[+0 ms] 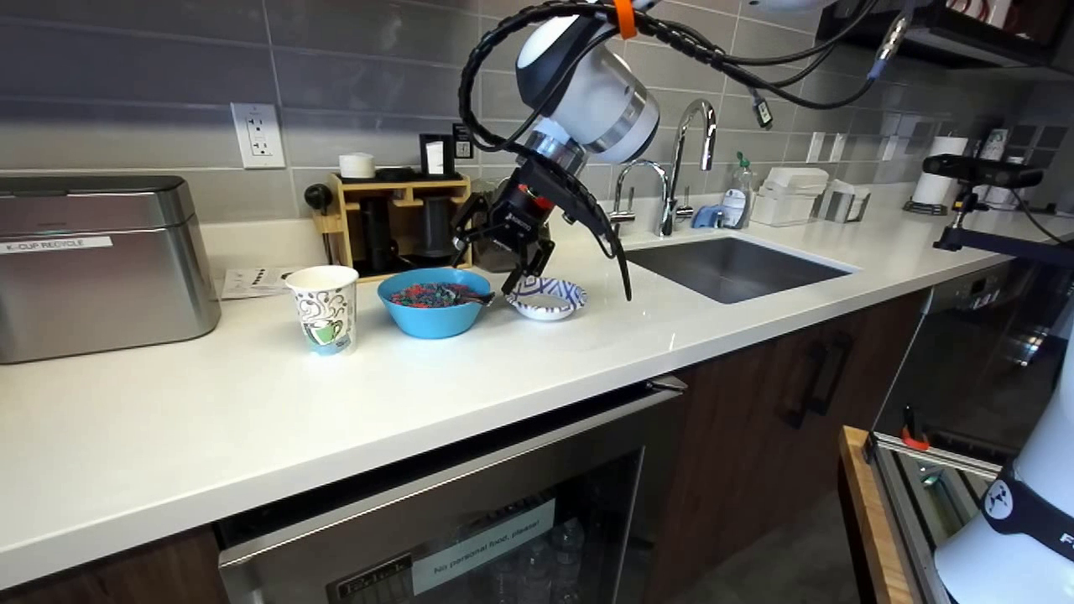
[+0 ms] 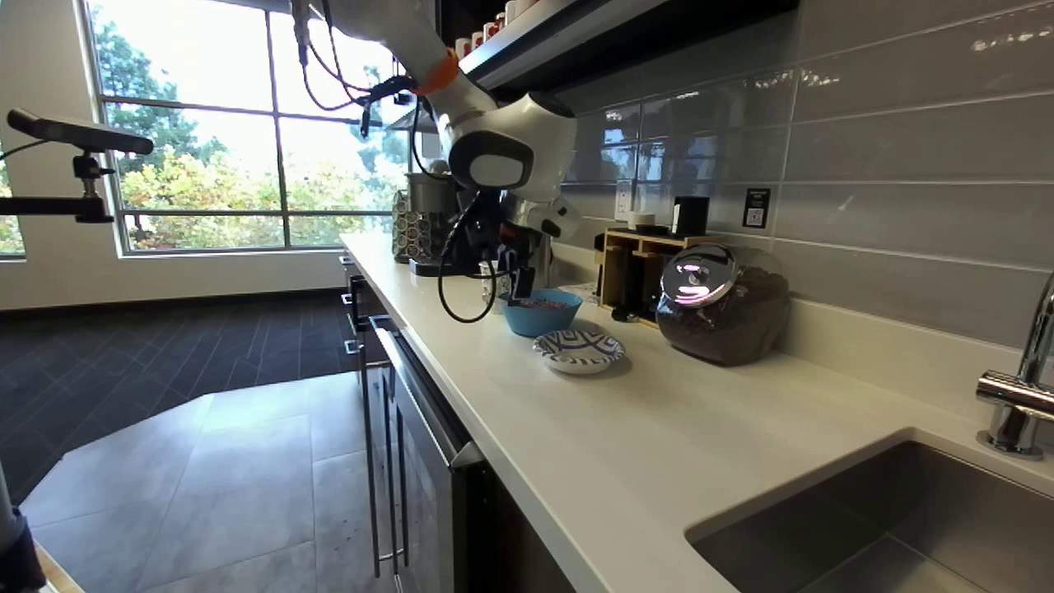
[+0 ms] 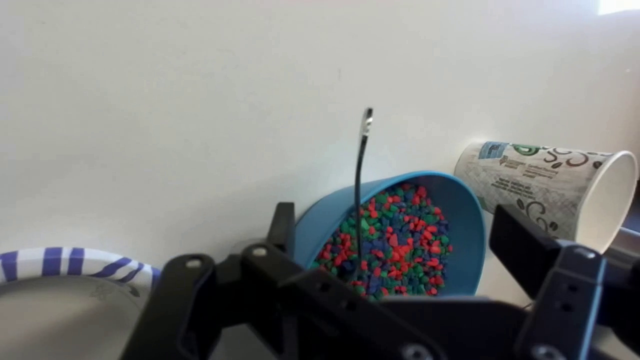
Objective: Put some of the contents of the blue blow onto the white plate using the silver spoon
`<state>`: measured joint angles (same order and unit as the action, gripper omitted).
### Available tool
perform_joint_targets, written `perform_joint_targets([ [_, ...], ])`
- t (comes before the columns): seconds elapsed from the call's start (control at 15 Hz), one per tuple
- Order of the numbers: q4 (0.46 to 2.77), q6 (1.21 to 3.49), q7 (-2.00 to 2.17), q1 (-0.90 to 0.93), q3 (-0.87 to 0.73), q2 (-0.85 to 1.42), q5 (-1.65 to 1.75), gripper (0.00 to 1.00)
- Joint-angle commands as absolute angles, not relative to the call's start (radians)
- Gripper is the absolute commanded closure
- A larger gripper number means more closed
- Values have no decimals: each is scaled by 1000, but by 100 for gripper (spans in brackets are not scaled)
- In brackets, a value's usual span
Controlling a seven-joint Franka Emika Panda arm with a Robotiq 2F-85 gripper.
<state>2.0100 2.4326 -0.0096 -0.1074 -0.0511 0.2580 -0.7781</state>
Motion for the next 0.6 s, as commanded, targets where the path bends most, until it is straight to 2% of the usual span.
perform_joint_targets([
  [0.0, 1949, 2390, -97, -145, -26, 324, -878, 6],
  [0.07, 1941, 2380, -112, -150, -23, 336, -898, 9],
  [0.13, 1933, 2368, -116, -154, -23, 347, -908, 17],
  [0.2, 1927, 2360, -119, -155, -24, 355, -914, 21],
  [0.27, 1919, 2345, -122, -159, -25, 364, -920, 29],
  [0.33, 1914, 2332, -118, -159, -28, 369, -918, 41],
  [0.53, 1898, 2260, -84, -163, -36, 382, -895, 67],
])
